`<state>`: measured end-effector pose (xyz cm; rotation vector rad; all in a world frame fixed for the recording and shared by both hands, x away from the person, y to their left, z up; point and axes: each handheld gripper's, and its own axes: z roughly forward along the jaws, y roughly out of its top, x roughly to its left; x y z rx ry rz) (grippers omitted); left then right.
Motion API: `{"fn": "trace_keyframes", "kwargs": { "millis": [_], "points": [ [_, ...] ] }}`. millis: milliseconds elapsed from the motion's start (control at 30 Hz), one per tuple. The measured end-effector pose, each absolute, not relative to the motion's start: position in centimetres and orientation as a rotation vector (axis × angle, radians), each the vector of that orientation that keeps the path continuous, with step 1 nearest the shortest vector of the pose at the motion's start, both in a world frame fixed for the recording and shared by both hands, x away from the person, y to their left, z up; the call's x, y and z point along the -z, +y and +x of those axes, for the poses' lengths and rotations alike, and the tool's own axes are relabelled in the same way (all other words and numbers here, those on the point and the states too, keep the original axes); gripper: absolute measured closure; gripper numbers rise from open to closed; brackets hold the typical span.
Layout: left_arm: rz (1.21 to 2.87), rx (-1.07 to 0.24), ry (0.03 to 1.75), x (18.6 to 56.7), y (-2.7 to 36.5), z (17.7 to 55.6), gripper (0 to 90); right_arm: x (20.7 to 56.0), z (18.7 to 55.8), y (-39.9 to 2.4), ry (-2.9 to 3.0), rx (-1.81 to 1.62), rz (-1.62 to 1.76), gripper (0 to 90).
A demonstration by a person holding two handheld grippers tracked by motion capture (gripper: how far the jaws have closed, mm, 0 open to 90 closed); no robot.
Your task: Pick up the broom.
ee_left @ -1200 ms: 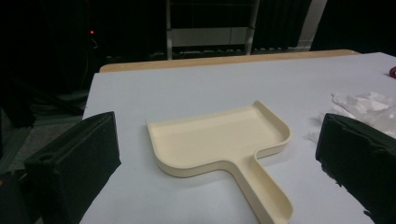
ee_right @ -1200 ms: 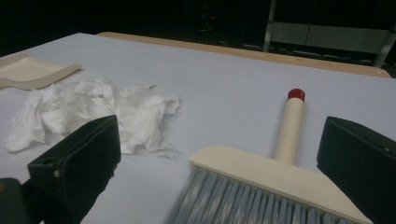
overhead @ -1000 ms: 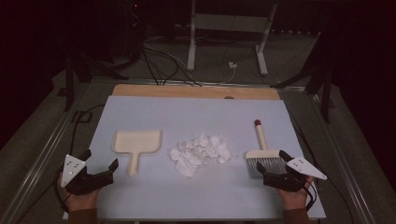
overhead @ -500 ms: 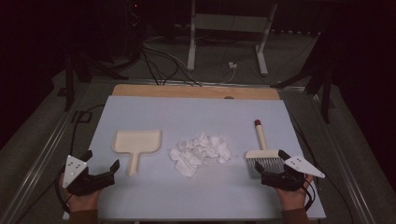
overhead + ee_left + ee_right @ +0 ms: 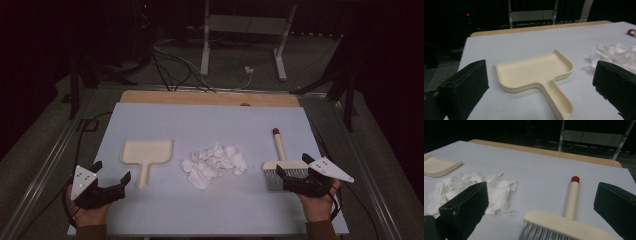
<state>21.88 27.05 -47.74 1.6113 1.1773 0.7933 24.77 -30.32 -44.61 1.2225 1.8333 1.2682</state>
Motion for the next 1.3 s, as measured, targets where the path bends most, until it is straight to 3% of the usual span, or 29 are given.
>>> {"fn": "trace_keyframes", "kwargs": {
  "millis": [1300],
  "points": [
    [1.626, -0.777, 1.172, 48.5, 26.2, 22.3, 0.7, 41.1, 31.9, -29.7, 1.845, -1.194, 1.233, 0.0]
  ]
}}
